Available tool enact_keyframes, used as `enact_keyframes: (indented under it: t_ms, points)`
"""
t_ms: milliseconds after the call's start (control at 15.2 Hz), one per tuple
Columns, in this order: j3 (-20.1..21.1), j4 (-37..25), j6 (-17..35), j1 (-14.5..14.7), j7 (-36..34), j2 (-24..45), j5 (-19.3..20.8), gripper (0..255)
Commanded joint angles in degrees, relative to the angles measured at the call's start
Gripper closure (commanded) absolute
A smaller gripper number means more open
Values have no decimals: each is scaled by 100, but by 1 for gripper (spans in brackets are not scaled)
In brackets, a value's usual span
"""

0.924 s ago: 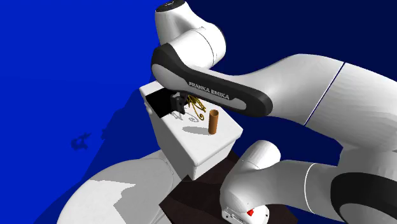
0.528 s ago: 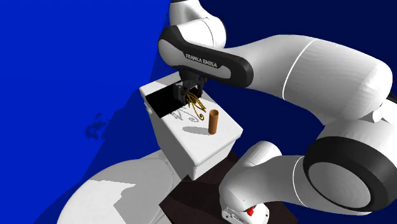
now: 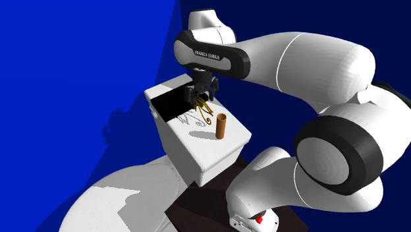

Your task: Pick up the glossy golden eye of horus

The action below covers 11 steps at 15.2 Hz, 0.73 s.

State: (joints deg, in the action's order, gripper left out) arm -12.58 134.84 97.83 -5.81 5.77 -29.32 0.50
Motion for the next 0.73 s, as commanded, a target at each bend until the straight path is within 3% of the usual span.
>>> enact_keyframes:
  t_ms: [0, 132, 198, 660]
  points:
    - [-12, 124, 160, -1, 9, 35, -1, 0]
    - [-15, 165, 206, -2, 13, 41, 0, 0]
    - [-12, 157, 199, 0, 8, 41, -3, 255]
    - [-9, 150, 197, 3, 4, 46, -5, 255]
